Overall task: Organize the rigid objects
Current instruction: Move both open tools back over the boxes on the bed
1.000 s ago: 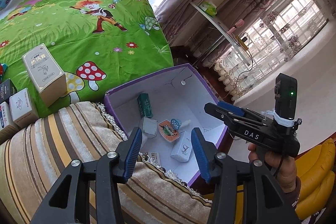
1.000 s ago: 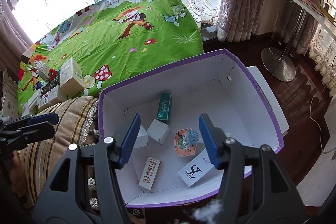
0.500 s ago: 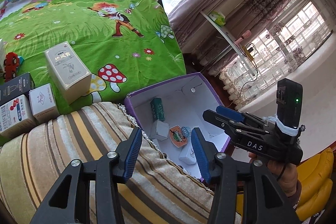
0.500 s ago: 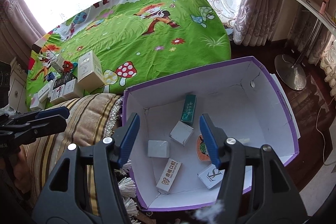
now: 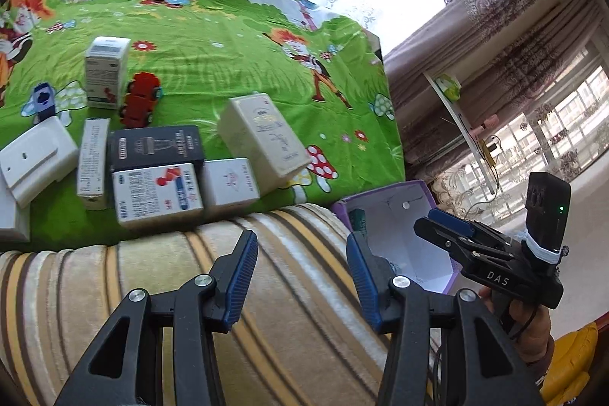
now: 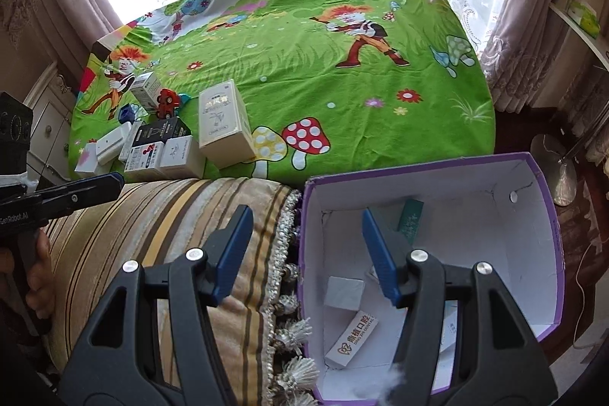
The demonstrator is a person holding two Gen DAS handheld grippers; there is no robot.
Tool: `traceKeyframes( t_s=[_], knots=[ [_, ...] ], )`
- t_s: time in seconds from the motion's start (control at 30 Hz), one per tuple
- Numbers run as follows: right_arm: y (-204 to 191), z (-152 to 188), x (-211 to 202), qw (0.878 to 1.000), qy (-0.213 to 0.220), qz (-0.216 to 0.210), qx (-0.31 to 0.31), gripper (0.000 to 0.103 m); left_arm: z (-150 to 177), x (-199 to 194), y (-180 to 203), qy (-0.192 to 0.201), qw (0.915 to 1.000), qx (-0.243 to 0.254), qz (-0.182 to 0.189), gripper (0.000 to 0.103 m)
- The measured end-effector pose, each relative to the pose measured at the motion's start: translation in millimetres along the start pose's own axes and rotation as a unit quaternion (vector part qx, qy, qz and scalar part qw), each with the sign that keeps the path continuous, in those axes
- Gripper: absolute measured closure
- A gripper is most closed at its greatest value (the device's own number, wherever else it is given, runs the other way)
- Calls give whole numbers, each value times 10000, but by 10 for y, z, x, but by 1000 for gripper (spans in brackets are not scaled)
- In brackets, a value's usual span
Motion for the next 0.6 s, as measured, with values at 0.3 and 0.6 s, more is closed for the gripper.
traceKeyframes(
  t_s=[0.3, 0.6],
  knots=[
    [-679, -481, 412, 9967, -187, -83, -790, 39, -149, -203, -686, 217, 9976, -472, -449, 53],
    [-1439, -987, 1068, 9871, -499, -223, -1505, 39, -336, -342, -1091, 441, 9944, -717, -635, 53]
  ],
)
Point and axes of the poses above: each gripper's, at about its wrist camera, not at the fingertips, and x roughly the way its jaws point, y to its right, z to its underside, the point moved 8 cm from there along x, roughly the way its jaws point, and after that the axes turned 3 degrees about -z, right-handed, at the moved point
